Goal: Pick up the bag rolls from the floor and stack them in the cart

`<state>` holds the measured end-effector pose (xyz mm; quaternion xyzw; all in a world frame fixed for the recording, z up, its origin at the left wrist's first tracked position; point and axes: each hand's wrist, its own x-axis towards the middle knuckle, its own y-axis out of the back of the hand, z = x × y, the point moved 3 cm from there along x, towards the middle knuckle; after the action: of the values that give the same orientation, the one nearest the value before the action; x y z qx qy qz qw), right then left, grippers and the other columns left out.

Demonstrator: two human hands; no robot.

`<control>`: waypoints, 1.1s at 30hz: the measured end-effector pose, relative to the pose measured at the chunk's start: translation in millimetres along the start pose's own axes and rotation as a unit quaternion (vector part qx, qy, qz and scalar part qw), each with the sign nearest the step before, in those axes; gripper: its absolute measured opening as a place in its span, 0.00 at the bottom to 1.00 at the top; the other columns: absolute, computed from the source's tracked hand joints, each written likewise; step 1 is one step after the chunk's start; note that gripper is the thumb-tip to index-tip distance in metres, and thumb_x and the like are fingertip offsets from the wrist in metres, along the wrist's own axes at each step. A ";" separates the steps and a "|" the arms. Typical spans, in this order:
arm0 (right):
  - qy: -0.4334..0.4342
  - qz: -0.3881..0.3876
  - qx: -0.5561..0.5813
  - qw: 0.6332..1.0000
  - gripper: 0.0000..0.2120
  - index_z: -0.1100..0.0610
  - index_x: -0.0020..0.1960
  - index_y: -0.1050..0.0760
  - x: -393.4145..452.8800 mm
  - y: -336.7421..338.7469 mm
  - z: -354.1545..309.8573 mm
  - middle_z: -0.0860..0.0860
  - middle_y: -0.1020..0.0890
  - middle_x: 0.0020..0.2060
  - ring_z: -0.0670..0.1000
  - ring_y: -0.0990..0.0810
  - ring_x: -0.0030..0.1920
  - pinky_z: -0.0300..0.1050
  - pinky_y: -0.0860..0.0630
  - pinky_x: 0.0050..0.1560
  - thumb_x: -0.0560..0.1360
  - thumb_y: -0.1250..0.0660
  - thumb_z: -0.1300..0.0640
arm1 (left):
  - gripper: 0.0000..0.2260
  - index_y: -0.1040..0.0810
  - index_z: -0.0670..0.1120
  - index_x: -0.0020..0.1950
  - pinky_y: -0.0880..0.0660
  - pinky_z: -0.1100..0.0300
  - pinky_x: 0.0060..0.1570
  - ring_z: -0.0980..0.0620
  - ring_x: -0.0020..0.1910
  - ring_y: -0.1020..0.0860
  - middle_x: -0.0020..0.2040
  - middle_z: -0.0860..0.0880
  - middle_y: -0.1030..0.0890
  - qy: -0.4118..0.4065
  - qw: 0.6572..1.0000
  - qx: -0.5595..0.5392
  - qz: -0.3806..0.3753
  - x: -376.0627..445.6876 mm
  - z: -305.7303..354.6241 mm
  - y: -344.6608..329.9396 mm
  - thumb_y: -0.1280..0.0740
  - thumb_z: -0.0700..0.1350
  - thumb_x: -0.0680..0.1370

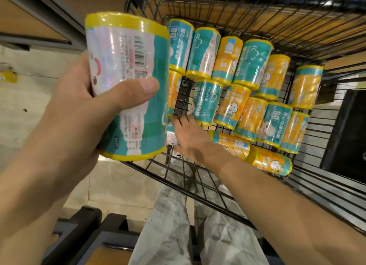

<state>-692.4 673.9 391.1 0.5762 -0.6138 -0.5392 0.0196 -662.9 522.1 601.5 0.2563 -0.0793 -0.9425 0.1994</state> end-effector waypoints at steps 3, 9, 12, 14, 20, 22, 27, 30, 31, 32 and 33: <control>0.002 -0.007 0.023 1.000 0.40 0.63 0.81 0.50 0.1 0.7 -1.3 0.61 0.35 0.73 0.62 0.40 0.74 0.53 0.41 0.75 0.77 0.30 0.57 | 0.27 0.24 0.52 0.65 0.17 0.56 0.44 0.51 0.52 0.14 0.55 0.54 0.14 0.029 0.996 -0.078 -0.022 -7.8 4.4 -13.8 0.26 0.49 0.65; 0.005 -0.005 0.056 0.998 0.35 0.61 0.80 0.45 -6.8 13.7 6.6 0.60 0.33 0.71 0.60 0.37 0.72 0.55 0.34 0.73 0.78 0.33 0.57 | 0.25 0.24 0.49 0.67 0.17 0.57 0.43 0.50 0.51 0.14 0.55 0.52 0.14 0.043 0.997 -0.070 -0.006 -2.0 1.5 -22.6 0.26 0.46 0.70; 0.003 0.004 0.051 0.999 0.32 0.59 0.77 0.40 -14.1 21.2 12.7 0.58 0.31 0.70 0.59 0.35 0.71 0.53 0.33 0.72 0.78 0.33 0.52 | 0.26 0.24 0.50 0.66 0.17 0.56 0.42 0.50 0.50 0.14 0.54 0.52 0.14 0.055 0.997 -0.059 0.005 1.9 0.1 -28.0 0.24 0.47 0.68; -0.009 0.011 0.053 0.998 0.30 0.57 0.76 0.38 -20.3 26.3 19.6 0.56 0.30 0.70 0.58 0.33 0.70 0.53 0.33 0.72 0.78 0.33 0.50 | 0.27 0.24 0.50 0.65 0.17 0.56 0.42 0.51 0.49 0.14 0.53 0.52 0.14 0.071 0.996 -0.056 0.004 6.9 -1.9 -34.2 0.22 0.47 0.67; -0.071 0.026 0.068 0.995 0.30 0.56 0.78 0.39 -48.4 38.9 55.1 0.57 0.31 0.72 0.60 0.35 0.73 0.54 0.33 0.72 0.79 0.36 0.49 | 0.25 0.27 0.50 0.65 0.17 0.49 0.49 0.53 0.51 0.15 0.56 0.52 0.16 0.115 0.993 -0.007 0.004 32.8 -26.9 -64.5 0.22 0.48 0.71; -0.091 0.046 0.087 0.991 0.32 0.56 0.79 0.40 -58.0 41.4 67.8 0.57 0.32 0.74 0.60 0.37 0.74 0.53 0.34 0.72 0.78 0.35 0.49 | 0.27 0.28 0.50 0.64 0.18 0.46 0.52 0.50 0.52 0.16 0.56 0.50 0.17 0.127 0.991 0.033 0.013 48.3 -42.0 -75.7 0.21 0.50 0.70; -0.115 0.057 0.099 0.987 0.33 0.56 0.79 0.41 -75.0 50.1 92.8 0.56 0.33 0.75 0.59 0.38 0.75 0.53 0.35 0.72 0.78 0.35 0.49 | 0.35 0.33 0.47 0.67 0.23 0.49 0.56 0.46 0.55 0.21 0.56 0.49 0.21 0.091 0.972 0.217 0.019 85.6 -71.5 -103.8 0.20 0.54 0.67; -0.117 0.053 0.081 0.988 0.35 0.55 0.80 0.43 -82.2 53.6 101.0 0.55 0.35 0.77 0.58 0.39 0.77 0.54 0.37 0.75 0.79 0.37 0.44 | 0.38 0.36 0.44 0.69 0.23 0.46 0.58 0.39 0.58 0.22 0.59 0.42 0.22 0.079 0.941 0.328 0.000 104.1 -87.8 -117.2 0.21 0.56 0.68; -0.119 0.052 0.074 0.989 0.35 0.55 0.80 0.44 -84.6 53.9 103.2 0.55 0.36 0.77 0.58 0.39 0.77 0.54 0.38 0.75 0.79 0.37 0.43 | 0.39 0.37 0.44 0.70 0.24 0.44 0.60 0.37 0.60 0.24 0.61 0.40 0.23 0.086 0.928 0.362 -0.004 107.8 -92.3 -121.1 0.21 0.56 0.68; -0.120 0.051 0.069 0.989 0.35 0.56 0.80 0.44 -87.0 54.0 105.8 0.56 0.36 0.78 0.58 0.40 0.77 0.54 0.38 0.75 0.79 0.37 0.43 | 0.40 0.38 0.44 0.71 0.25 0.42 0.61 0.36 0.62 0.25 0.63 0.38 0.25 0.099 0.918 0.385 -0.004 110.7 -97.6 -124.0 0.22 0.57 0.69; -0.120 0.053 0.067 0.989 0.36 0.56 0.80 0.44 -89.6 53.9 108.1 0.56 0.37 0.78 0.58 0.40 0.78 0.53 0.39 0.75 0.79 0.37 0.42 | 0.41 0.40 0.44 0.72 0.26 0.41 0.62 0.34 0.63 0.26 0.64 0.37 0.26 0.109 0.910 0.401 -0.001 112.1 -102.5 -127.0 0.22 0.58 0.69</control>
<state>-769.1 795.0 436.4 0.4742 -0.6762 -0.5601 -0.0649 -741.2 585.8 431.2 0.4159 -0.4277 -0.7979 0.0861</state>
